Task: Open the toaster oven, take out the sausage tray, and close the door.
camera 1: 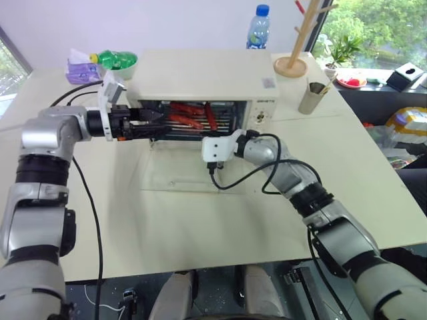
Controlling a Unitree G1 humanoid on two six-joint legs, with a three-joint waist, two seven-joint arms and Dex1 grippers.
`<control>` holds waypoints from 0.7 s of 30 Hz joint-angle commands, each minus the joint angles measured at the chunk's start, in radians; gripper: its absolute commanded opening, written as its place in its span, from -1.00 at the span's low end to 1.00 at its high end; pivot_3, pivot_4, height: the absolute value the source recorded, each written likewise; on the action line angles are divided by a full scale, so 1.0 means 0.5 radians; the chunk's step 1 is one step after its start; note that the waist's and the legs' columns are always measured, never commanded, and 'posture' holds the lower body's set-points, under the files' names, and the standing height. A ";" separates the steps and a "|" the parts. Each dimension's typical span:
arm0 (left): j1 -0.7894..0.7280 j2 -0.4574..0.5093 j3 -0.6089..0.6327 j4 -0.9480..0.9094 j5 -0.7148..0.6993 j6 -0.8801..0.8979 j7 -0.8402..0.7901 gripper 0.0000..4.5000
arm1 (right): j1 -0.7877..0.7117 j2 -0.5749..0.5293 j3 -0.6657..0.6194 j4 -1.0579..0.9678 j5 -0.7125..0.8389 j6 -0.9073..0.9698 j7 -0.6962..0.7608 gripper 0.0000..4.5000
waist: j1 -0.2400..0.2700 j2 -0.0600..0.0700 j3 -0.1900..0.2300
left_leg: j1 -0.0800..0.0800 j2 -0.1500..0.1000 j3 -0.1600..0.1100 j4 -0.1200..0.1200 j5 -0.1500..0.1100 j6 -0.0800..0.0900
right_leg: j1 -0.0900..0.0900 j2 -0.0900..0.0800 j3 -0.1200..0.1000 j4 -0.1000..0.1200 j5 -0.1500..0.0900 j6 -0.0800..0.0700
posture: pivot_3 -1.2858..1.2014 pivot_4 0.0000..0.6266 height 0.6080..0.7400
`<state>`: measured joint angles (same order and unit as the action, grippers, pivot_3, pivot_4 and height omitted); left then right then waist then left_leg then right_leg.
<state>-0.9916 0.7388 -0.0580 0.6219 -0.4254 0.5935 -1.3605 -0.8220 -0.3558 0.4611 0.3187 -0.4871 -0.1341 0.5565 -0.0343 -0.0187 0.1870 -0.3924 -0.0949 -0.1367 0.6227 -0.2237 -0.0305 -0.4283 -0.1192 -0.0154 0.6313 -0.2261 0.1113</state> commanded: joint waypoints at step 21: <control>-0.117 0.017 0.089 0.065 0.097 -0.068 -0.078 1.00 | 0.065 0.011 -0.044 -0.086 0.012 0.115 -0.015 0.79 | -0.020 0.000 0.000 | 0.000 0.003 0.000 0.001 0.000 0.000 | 0.000 0.002 0.000 0.001 0.000 0.000 | 0.03 -0.52 0.98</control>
<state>-1.0219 0.7240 -0.0541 0.6779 -0.3791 0.5630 -1.4047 -0.7801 -0.3623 0.4492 0.3003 -0.4864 -0.0660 0.5539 -0.0445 -0.0189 0.1871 -0.3922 -0.0935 -0.1368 0.6231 -0.2237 -0.0304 -0.4285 -0.1180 -0.0153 0.6319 -0.2260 0.1113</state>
